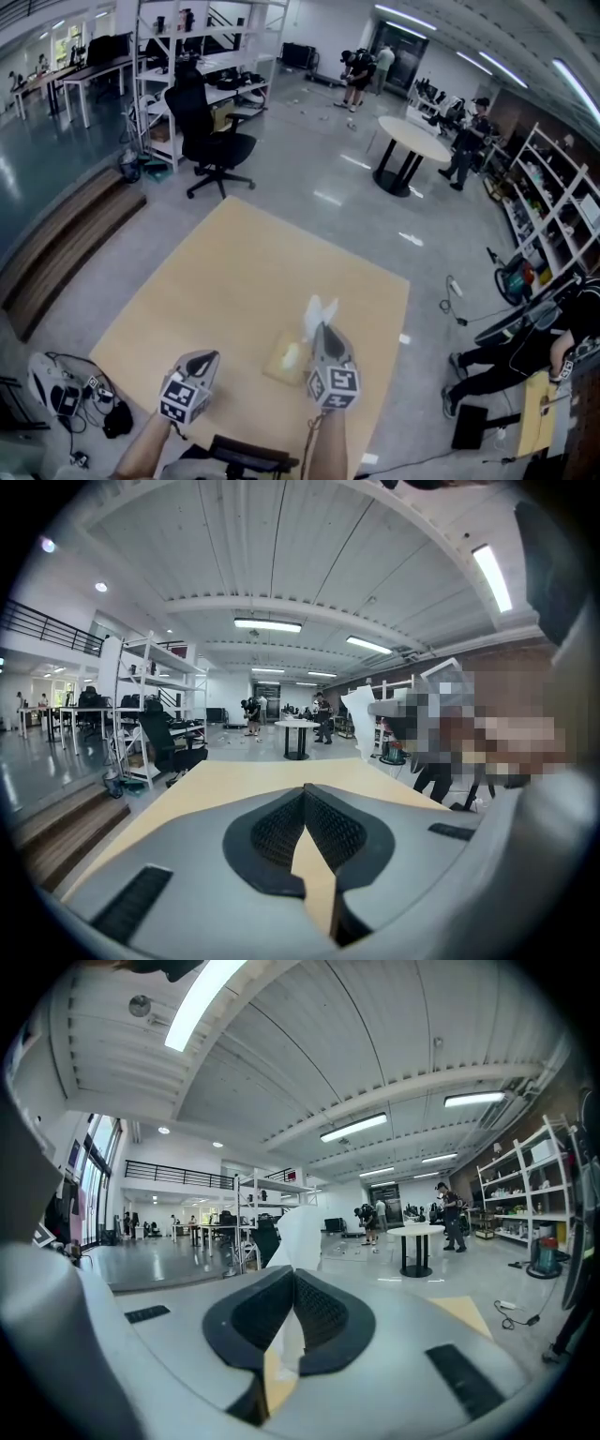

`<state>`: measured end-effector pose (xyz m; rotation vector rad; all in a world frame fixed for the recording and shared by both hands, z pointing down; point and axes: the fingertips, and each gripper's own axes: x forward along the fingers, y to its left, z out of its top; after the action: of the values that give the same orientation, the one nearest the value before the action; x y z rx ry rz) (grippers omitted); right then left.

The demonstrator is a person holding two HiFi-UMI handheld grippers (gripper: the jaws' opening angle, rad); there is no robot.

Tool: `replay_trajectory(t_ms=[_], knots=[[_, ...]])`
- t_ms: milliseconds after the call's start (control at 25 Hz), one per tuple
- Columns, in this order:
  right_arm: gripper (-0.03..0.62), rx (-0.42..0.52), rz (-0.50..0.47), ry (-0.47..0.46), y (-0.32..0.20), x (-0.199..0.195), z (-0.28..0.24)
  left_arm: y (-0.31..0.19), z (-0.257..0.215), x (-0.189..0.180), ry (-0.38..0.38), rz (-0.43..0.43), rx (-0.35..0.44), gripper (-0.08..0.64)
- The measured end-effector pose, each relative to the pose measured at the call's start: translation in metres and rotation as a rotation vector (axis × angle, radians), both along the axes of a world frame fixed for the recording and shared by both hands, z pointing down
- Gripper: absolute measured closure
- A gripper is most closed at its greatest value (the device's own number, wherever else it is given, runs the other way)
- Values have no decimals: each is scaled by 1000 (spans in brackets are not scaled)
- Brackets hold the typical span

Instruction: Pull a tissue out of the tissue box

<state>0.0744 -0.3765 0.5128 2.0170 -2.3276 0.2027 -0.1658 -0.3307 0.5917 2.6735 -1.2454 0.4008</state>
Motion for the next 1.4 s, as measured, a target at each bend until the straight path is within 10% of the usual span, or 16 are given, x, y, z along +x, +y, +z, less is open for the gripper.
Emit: replay_trajectory(t_ms=[1400], knots=[[583, -36, 15, -46, 132, -20, 37, 5, -22, 4, 34, 22, 51, 554]])
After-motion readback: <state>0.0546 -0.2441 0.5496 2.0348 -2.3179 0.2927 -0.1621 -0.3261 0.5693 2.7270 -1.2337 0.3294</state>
